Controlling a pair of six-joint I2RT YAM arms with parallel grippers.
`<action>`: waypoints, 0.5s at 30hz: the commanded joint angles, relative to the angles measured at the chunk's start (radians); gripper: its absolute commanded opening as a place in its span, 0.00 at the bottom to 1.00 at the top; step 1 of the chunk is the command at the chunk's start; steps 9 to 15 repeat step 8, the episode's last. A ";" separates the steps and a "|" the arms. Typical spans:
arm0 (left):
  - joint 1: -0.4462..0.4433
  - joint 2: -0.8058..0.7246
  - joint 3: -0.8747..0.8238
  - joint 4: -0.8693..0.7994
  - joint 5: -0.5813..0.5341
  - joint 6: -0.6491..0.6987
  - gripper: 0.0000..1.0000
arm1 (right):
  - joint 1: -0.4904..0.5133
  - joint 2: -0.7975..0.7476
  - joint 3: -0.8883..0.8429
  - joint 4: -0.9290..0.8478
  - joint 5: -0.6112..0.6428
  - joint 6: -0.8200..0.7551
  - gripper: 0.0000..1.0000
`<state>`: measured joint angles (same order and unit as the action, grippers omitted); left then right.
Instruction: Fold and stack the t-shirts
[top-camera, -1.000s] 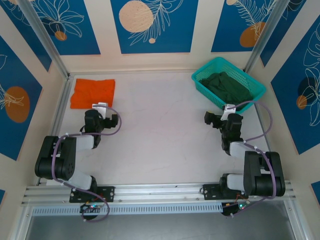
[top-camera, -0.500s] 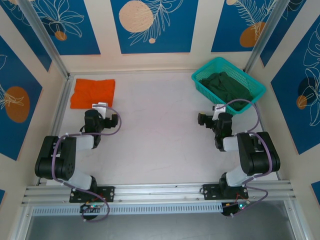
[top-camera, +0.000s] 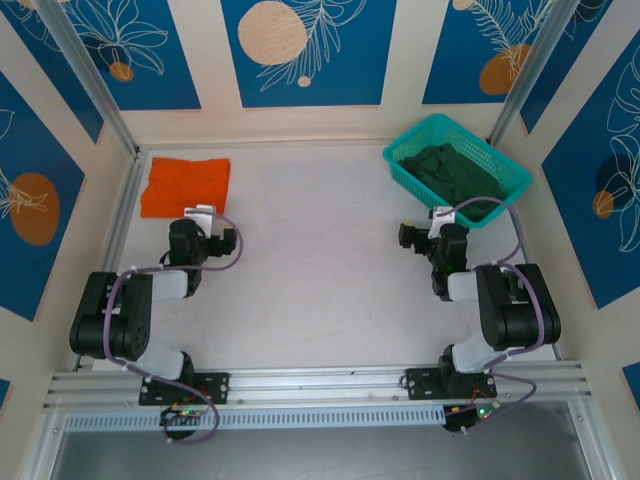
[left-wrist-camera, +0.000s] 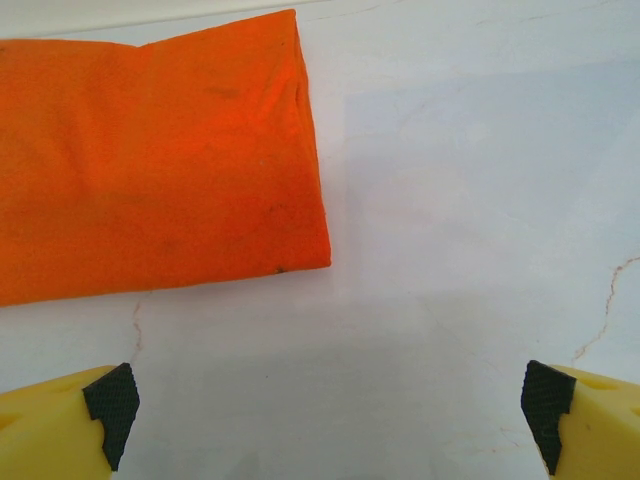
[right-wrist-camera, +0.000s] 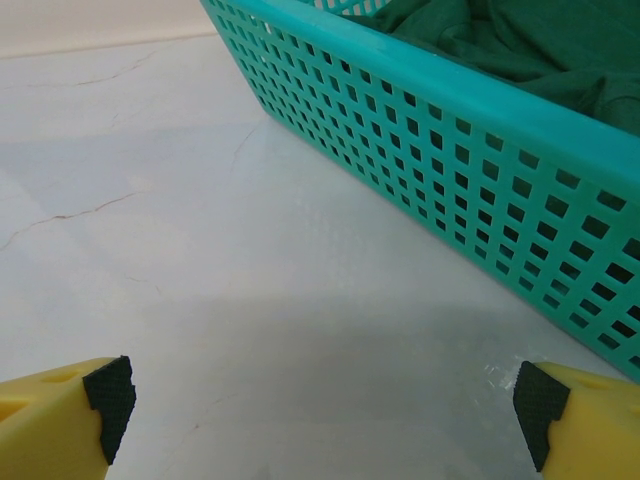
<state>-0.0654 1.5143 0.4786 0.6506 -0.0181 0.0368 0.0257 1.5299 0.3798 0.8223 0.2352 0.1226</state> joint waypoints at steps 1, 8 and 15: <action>0.012 0.009 0.012 0.015 0.024 0.010 1.00 | 0.001 -0.007 0.014 0.030 -0.004 0.002 0.99; 0.013 -0.004 -0.006 0.031 0.026 0.011 1.00 | -0.001 -0.006 0.016 0.029 -0.003 0.002 0.99; 0.013 -0.004 -0.006 0.031 0.026 0.011 1.00 | -0.001 -0.006 0.016 0.029 -0.003 0.002 0.99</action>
